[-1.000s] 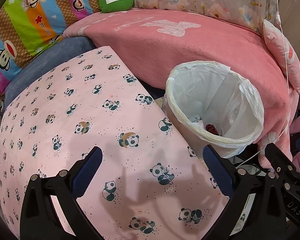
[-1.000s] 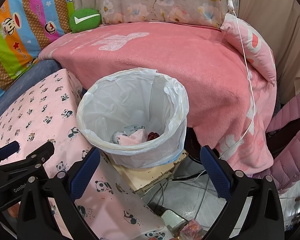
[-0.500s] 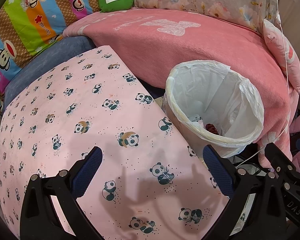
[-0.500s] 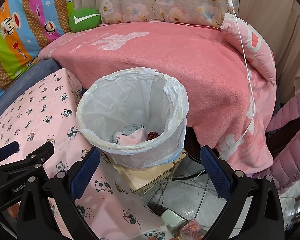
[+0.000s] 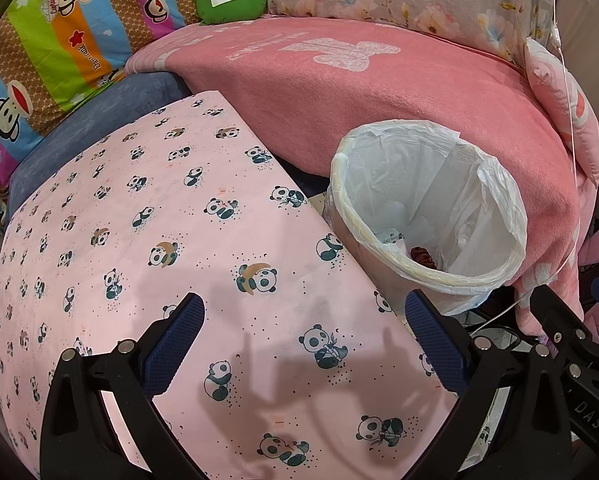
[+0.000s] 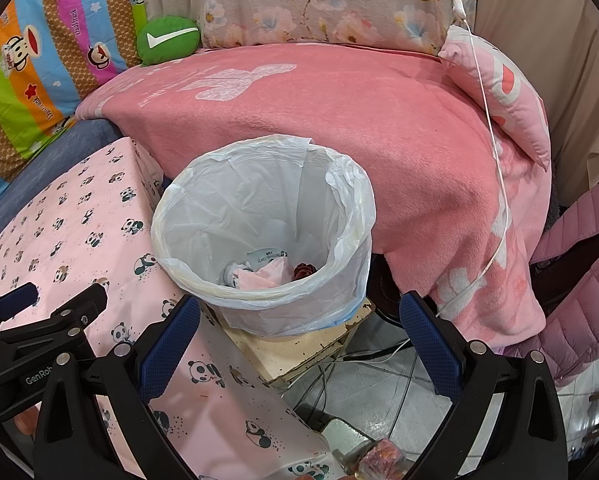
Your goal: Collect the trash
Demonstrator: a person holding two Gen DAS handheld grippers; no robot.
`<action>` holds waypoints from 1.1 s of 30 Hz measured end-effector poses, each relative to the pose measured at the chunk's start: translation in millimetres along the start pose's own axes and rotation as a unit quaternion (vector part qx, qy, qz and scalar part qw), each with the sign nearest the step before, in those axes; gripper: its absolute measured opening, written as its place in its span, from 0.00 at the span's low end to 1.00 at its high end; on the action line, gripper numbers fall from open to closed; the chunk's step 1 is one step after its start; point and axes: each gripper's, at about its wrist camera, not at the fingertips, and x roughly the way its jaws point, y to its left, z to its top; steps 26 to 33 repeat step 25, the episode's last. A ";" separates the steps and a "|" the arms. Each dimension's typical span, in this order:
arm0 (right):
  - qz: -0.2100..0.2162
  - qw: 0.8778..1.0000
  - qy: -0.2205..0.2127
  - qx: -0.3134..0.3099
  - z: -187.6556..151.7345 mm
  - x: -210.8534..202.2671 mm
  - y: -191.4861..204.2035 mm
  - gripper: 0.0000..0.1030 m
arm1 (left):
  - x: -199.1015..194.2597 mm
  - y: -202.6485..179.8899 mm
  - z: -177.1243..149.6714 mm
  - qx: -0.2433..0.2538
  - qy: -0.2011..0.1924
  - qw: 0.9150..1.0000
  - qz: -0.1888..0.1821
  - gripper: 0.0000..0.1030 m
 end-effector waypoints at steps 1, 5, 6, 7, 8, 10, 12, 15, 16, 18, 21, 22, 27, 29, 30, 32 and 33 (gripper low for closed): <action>0.000 1.000 0.000 0.000 -0.1 0.1 -0.2 0.95 | 0.0 0.1 -0.1 0.000 0.000 1.000 0.000 0.93; 0.000 1.000 0.000 0.000 0.2 0.1 -0.3 0.95 | 0.1 0.2 -0.3 -0.001 0.000 1.000 0.000 0.93; 0.000 1.000 0.000 0.000 0.4 0.2 -0.4 0.95 | 0.1 0.3 -0.6 -0.001 0.000 1.000 0.000 0.93; 0.000 1.000 0.000 0.000 -0.5 0.2 -0.2 0.95 | 0.0 0.3 -0.8 -0.001 -0.001 1.000 -0.001 0.93; 0.000 1.000 0.000 0.000 0.0 0.4 -0.5 0.95 | -0.1 0.4 -1.1 -0.001 -0.001 1.000 0.000 0.93; 0.000 1.000 0.001 -0.001 0.4 0.4 -0.5 0.95 | -0.1 0.5 -1.0 -0.001 -0.001 1.000 -0.001 0.93; 0.000 1.000 0.001 -0.001 0.0 0.3 -0.7 0.95 | 0.0 0.6 -1.2 -0.001 0.000 1.000 0.000 0.93; 0.000 1.000 0.000 0.000 0.7 0.3 -0.6 0.95 | -1.1 1.2 -0.8 -0.003 -0.001 1.000 -0.001 0.93; 0.000 1.000 0.000 0.000 -0.1 0.1 -0.7 0.95 | -1.3 1.4 -0.4 -0.004 -0.001 1.000 0.000 0.93; -0.001 1.000 0.000 0.000 -0.1 0.0 -0.7 0.95 | -1.3 2.3 -0.1 -0.005 0.000 1.000 0.004 0.93; 0.000 1.000 0.000 -0.001 0.4 0.2 -0.9 0.95 | -2.0 4.9 0.5 -0.009 -0.003 1.000 0.003 0.93; 0.000 1.000 0.000 -0.001 1.1 0.3 -0.9 0.95 | -2.4 5.8 0.8 -0.010 -0.005 1.000 0.001 0.93; 0.001 1.000 0.000 0.000 0.4 -0.2 -1.0 0.95 | -2.2 9.0 1.5 -0.016 -0.004 1.000 -0.004 0.93; 0.001 1.000 0.000 0.000 0.4 -0.2 -1.0 0.95 | -2.2 9.0 1.5 -0.016 -0.004 1.000 -0.004 0.93; 0.001 1.000 0.000 0.000 0.4 -0.2 -1.0 0.95 | -2.2 9.0 1.5 -0.016 -0.004 1.000 -0.004 0.93; 0.001 1.000 0.000 0.000 0.4 -0.2 -1.0 0.95 | -2.2 9.0 1.5 -0.016 -0.004 1.000 -0.004 0.93; 0.001 1.000 0.000 0.000 0.4 -0.2 -1.0 0.95 | -2.2 9.0 1.5 -0.016 -0.004 1.000 -0.004 0.93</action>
